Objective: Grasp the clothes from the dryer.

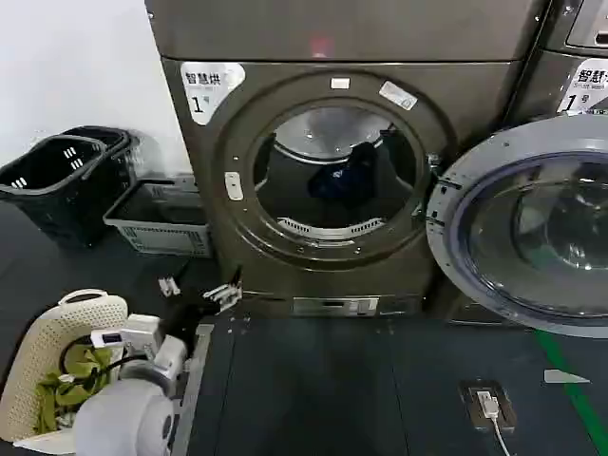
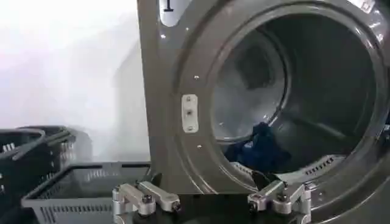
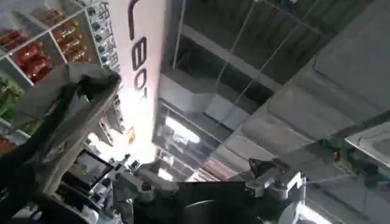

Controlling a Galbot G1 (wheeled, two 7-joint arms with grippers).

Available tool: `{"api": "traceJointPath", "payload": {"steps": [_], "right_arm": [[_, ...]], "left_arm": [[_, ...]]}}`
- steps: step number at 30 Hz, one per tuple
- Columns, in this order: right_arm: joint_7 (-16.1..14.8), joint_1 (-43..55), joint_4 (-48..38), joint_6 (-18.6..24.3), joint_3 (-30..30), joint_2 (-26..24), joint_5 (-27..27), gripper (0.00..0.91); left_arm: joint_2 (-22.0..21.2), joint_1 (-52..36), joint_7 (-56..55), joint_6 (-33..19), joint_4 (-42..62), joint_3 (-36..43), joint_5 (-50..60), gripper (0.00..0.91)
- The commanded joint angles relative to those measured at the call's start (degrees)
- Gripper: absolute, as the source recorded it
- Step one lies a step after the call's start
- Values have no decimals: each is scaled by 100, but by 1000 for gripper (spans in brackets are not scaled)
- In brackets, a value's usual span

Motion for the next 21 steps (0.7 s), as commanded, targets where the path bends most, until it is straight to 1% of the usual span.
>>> {"api": "traceJointPath", "payload": {"steps": [1,3,4,5,6,7,8,13,21], "right_arm": [[-7,19,31,17,-11,1,29,907],[49,27,48,5,-27,22,35,907],[105,43,34,99,-45,29,150,907],[74,50,-1,243,-46,39,168,907],[-23,33,-48,369,-28,61,120,907],[23,12,-45,333,-23,69,-6,907],[30,4,-45,363,-7,76,-18,907],[53,32,-74,382,29,38,40,907],[134,42,-63,251,17,58,50,907]], "left_arm": [[2,-3,-2,281,-13,-3,0,907],[6,-10,-2,281,0,-5,1,907],[6,-10,-2,281,9,-12,4,907],[8,2,-5,281,17,-20,3,907],[11,16,-5,281,11,-33,0,907],[13,23,-6,281,4,-44,-6,907],[20,29,-5,281,-2,-54,-10,907],[9,23,-4,281,-2,-47,15,907],[1,36,-2,281,-7,-38,19,907]]}}
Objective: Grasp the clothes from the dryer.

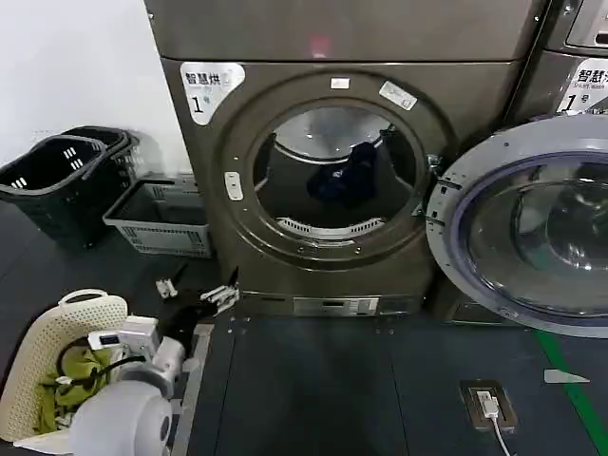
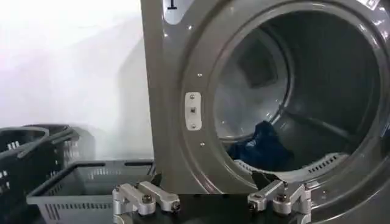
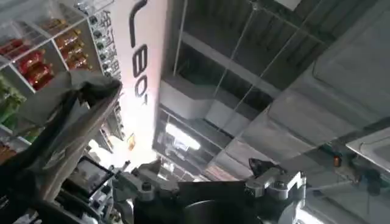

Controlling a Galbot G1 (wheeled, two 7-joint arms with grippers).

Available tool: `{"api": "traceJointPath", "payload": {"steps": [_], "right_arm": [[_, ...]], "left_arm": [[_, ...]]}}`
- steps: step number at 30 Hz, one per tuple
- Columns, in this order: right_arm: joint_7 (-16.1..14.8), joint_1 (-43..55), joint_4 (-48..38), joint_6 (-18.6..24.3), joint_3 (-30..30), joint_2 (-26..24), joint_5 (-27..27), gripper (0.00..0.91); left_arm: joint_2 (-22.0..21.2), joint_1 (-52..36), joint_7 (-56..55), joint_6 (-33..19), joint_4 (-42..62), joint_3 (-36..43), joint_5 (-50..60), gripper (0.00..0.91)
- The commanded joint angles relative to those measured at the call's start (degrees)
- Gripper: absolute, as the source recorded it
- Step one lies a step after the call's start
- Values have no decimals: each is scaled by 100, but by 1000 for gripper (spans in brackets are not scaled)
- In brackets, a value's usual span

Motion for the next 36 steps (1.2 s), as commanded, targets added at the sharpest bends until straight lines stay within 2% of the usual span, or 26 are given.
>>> {"api": "traceJointPath", "payload": {"steps": [1,36], "right_arm": [[26,11,-15,11,13,9,1,907],[43,44,-54,-27,8,2,-3,907]], "left_arm": [[6,1,2,281,1,4,4,907],[35,-32,21,281,0,-8,-18,907]]}}
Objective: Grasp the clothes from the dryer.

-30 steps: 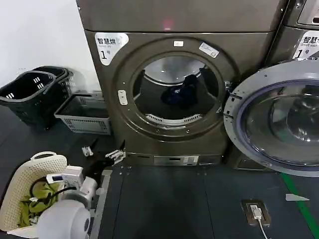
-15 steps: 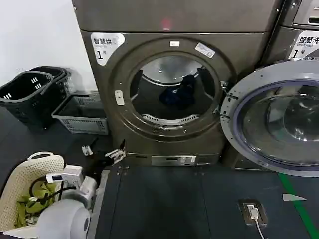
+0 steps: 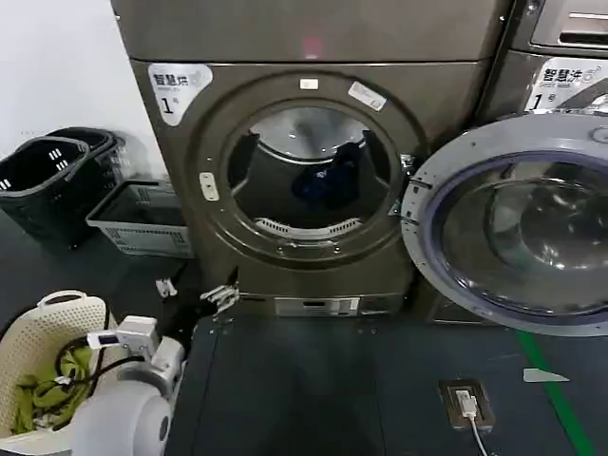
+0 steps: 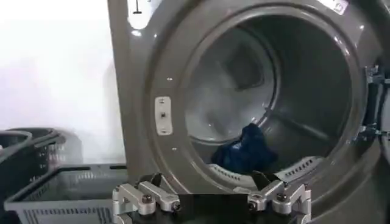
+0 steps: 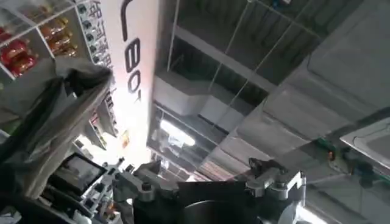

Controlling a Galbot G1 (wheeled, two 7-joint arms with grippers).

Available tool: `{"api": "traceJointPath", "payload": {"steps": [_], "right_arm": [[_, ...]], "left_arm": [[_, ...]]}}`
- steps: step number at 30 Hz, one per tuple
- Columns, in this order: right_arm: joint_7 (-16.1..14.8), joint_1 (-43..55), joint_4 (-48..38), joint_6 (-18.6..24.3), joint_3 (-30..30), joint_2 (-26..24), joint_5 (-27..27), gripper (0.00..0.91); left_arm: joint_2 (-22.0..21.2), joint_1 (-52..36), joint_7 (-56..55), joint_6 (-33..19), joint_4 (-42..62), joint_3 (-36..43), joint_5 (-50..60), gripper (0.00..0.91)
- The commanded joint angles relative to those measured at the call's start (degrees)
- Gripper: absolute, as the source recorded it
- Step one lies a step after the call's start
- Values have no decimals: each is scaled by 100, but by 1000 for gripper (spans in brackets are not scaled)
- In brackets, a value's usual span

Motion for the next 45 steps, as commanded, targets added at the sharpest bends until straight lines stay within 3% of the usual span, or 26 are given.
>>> {"api": "traceJointPath", "payload": {"steps": [1,36,45], "right_arm": [[5,5,-1,2,8,-3,-1,907],[67,-44,-154,76,223,-1,110,907],[274,-44,-197,38,341,-37,304,907]], "left_arm": [[2,-1,2,281,6,-3,-2,907],[21,18,9,281,-43,6,-20,907],[36,19,15,281,-60,23,-24,907]]}}
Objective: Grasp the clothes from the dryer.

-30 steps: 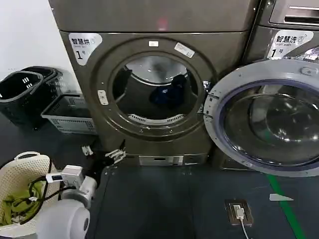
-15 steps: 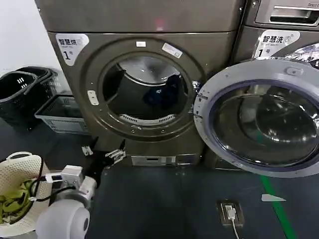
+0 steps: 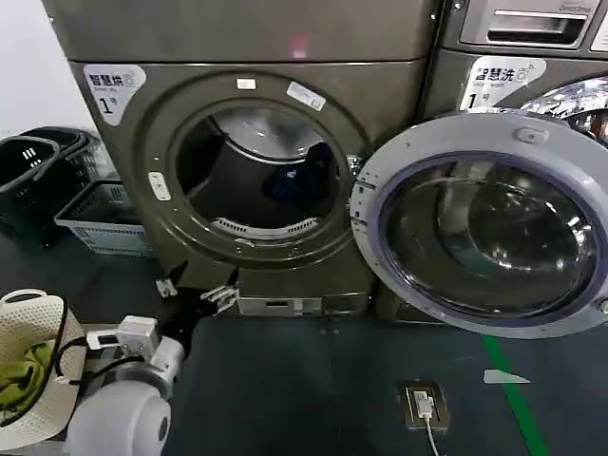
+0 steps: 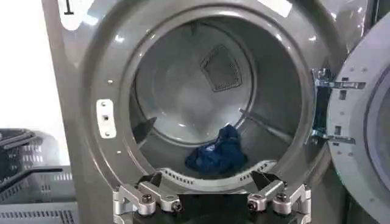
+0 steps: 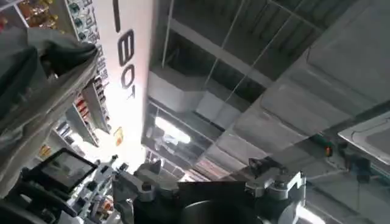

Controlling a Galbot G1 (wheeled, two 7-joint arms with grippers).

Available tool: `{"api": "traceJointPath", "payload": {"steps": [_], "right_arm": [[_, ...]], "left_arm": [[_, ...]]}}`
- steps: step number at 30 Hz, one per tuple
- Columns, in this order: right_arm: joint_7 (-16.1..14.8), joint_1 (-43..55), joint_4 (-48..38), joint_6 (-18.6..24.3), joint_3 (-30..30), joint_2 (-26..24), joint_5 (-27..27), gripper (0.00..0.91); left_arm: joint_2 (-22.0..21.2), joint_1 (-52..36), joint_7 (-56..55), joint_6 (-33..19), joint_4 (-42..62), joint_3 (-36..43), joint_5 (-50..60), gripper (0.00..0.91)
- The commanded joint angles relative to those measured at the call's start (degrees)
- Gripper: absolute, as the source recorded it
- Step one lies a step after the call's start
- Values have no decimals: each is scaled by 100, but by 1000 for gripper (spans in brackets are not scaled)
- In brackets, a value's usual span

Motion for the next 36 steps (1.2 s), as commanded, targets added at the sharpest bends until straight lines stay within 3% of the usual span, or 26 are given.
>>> {"api": "traceJointPath", "payload": {"steps": [1,11,36], "right_arm": [[128,-6,-17,-28,45,-18,105,907],[320,3,-36,-63,90,-47,205,907],[364,-63,-154,-101,319,-98,237,907]], "left_arm": [[1,2,2,281,-5,3,-3,907],[-4,-1,15,281,-1,3,-2,907],[2,-79,47,281,103,16,18,907]]}}
